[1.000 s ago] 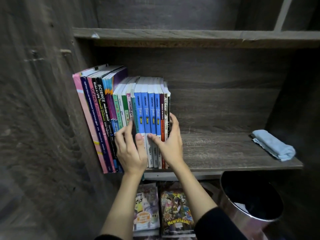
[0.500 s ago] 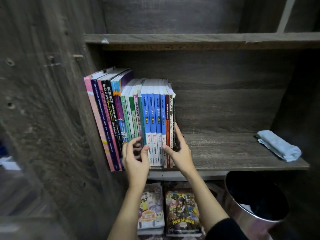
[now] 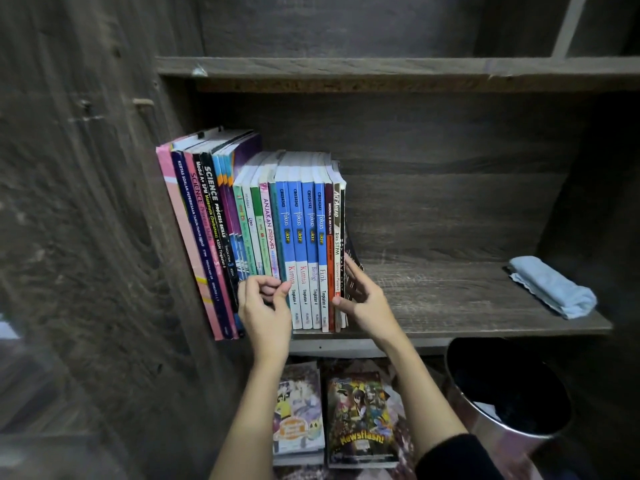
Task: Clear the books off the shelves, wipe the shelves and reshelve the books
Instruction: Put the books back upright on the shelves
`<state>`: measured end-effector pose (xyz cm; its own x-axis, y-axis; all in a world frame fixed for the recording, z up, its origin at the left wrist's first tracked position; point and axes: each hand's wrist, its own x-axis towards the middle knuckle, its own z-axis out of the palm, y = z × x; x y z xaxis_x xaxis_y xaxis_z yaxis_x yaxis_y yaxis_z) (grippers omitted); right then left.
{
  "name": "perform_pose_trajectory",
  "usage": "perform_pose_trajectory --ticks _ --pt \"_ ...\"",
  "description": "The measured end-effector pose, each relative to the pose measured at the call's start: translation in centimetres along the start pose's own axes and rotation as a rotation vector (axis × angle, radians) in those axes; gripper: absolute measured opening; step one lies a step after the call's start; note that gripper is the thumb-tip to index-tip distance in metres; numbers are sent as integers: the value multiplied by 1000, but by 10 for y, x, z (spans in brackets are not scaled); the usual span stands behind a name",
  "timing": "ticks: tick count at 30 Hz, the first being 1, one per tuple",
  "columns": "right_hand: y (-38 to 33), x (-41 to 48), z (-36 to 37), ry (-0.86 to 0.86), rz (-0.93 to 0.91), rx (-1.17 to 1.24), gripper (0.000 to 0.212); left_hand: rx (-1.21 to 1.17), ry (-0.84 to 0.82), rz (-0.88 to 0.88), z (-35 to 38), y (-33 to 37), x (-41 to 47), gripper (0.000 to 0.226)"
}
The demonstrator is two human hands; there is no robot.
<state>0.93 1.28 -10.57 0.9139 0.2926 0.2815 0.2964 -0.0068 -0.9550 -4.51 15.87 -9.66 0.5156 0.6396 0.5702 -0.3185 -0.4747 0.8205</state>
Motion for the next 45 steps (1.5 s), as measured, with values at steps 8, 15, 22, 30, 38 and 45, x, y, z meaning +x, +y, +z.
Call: perform_pose_trajectory --ticks 8,15,22,30,38,45 --pt "16 -3 -2 -77 92 39 83 42 19 10 0 4 0 24" --pt "12 -4 -3 -79 115 23 89 115 86 -22 11 8 -3 29" --pt "11 -6 -2 -50 100 -22 89 227 154 -88 18 16 -8 29" --pt "11 -6 -6 -94 140 -21 87 243 68 25 13 8 -8 31" --pt "10 -9 -3 -56 129 -119 84 263 172 -100 27 12 -11 34" --pt "19 -3 2 39 85 -238 94 312 70 375 25 -14 -16 17"
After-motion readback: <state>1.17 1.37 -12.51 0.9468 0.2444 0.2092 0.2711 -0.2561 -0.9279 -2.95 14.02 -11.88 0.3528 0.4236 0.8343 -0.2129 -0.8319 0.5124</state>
